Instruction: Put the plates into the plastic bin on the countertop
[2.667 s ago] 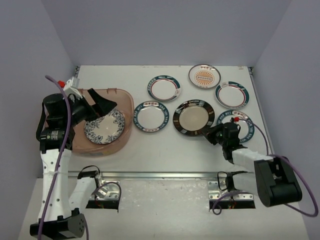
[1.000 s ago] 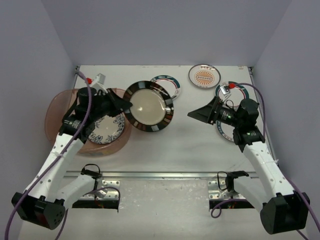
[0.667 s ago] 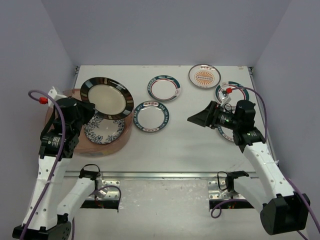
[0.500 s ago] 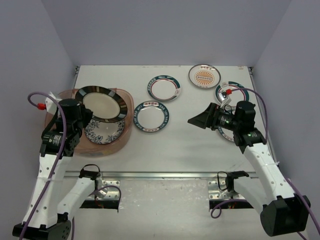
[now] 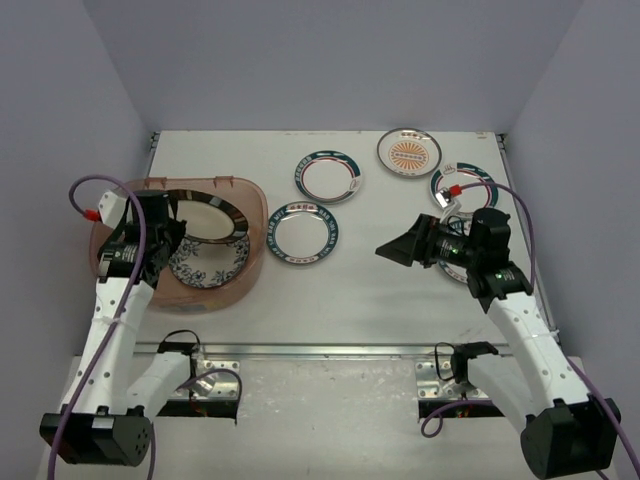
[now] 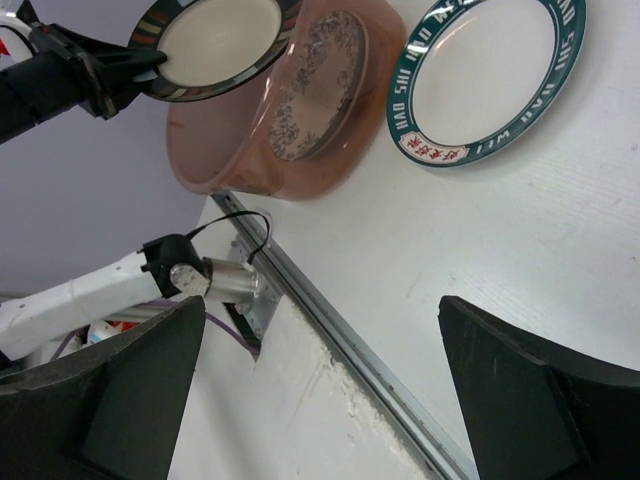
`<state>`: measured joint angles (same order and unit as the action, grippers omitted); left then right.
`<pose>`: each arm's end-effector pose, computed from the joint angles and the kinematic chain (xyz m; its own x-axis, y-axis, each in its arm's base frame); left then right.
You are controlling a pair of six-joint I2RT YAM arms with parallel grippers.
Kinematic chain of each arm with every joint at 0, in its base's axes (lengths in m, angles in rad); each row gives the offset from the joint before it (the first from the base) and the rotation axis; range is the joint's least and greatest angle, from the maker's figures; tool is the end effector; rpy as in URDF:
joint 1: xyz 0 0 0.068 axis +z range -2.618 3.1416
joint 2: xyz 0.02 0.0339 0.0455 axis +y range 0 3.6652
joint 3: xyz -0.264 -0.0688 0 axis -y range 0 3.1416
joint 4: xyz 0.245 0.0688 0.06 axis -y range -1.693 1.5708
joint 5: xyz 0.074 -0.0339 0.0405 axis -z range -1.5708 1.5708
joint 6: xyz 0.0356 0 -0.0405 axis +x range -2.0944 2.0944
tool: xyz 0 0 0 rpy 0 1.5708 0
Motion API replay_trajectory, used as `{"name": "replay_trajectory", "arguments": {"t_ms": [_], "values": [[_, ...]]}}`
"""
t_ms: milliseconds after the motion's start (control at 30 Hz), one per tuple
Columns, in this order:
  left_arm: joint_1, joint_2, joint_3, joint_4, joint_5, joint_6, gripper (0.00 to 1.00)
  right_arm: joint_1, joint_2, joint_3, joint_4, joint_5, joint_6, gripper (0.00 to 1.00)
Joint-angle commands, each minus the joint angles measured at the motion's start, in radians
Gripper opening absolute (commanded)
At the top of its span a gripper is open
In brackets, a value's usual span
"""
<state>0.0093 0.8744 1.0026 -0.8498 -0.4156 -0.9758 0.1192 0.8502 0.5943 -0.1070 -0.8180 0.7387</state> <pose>0.1658 0.0159 0.3365 -0.1122 -0.7587 -0.6417 -0.7217 0.5061 -0.4722 0.1855 0.0484 0.2730 -0.7715 0.3712 -0.5168 -0.3236 0.4703 0.8210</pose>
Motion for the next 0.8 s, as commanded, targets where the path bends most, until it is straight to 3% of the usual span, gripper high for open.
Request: {"name": "replay_trajectory", "arguments": {"t_ms": [0,333,433,533,633,700,767], "values": [[0.105,0.003,-0.077,0.321,0.184,0.006,0.00,-0.006,-0.010,-0.022,0.057,-0.034,-0.019,0.99],[0.158,-0.012,-0.237,0.391,0.221,0.045,0.00,-0.006,0.006,-0.071,0.175,-0.110,0.038,0.99],[0.161,-0.015,-0.284,0.408,0.215,0.058,0.09,-0.006,0.013,-0.086,0.222,-0.130,0.053,0.99],[0.166,-0.016,-0.345,0.433,0.212,0.068,0.29,-0.006,0.023,-0.096,0.237,-0.145,0.062,0.99],[0.167,0.001,-0.371,0.428,0.196,0.072,0.58,-0.006,0.023,-0.099,0.244,-0.147,0.068,0.99],[0.167,0.010,-0.389,0.434,0.192,0.078,0.83,-0.006,0.020,-0.101,0.251,-0.144,0.073,0.99],[0.167,0.028,-0.401,0.449,0.193,0.087,0.91,-0.006,0.021,-0.102,0.253,-0.135,0.079,0.99]]}}
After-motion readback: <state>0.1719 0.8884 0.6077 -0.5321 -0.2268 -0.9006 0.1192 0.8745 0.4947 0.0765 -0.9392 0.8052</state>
